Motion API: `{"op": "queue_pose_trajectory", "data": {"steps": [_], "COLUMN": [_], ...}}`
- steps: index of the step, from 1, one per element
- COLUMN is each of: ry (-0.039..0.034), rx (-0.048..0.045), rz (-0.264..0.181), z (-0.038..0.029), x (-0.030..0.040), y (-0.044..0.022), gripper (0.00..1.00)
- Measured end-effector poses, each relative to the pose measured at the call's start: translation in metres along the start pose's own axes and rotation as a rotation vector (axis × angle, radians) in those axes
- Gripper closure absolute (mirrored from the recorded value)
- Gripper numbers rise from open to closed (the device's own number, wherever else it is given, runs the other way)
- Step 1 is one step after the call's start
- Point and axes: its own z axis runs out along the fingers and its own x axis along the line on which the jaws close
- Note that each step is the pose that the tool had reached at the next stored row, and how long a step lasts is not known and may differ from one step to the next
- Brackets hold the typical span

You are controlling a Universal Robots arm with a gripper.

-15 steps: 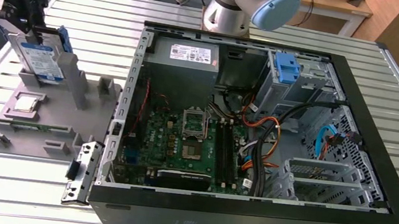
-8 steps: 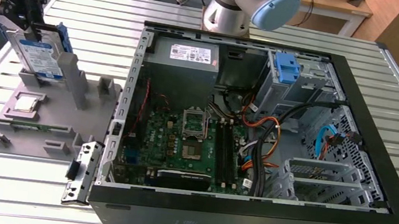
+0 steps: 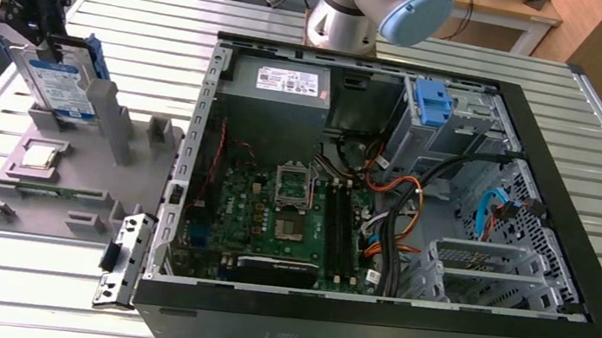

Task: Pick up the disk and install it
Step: 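Pick up the disk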

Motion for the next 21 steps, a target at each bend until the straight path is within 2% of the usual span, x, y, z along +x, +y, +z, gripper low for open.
{"op": "queue_pose_trajectory", "data": {"steps": [4,13,21], "ry": [0.0001,0.0000,0.0000], "rx": [-0.0001,0.0000,0.0001], "rz": [0.000,0.000,0.000], "z": [-0.0025,-0.0130,-0.0133], "x": [-0.0001,-0.0004,-0.0005], "y": [0.0001,0.0003,0.0003], "gripper": [0.65,0.65,0.65]}}
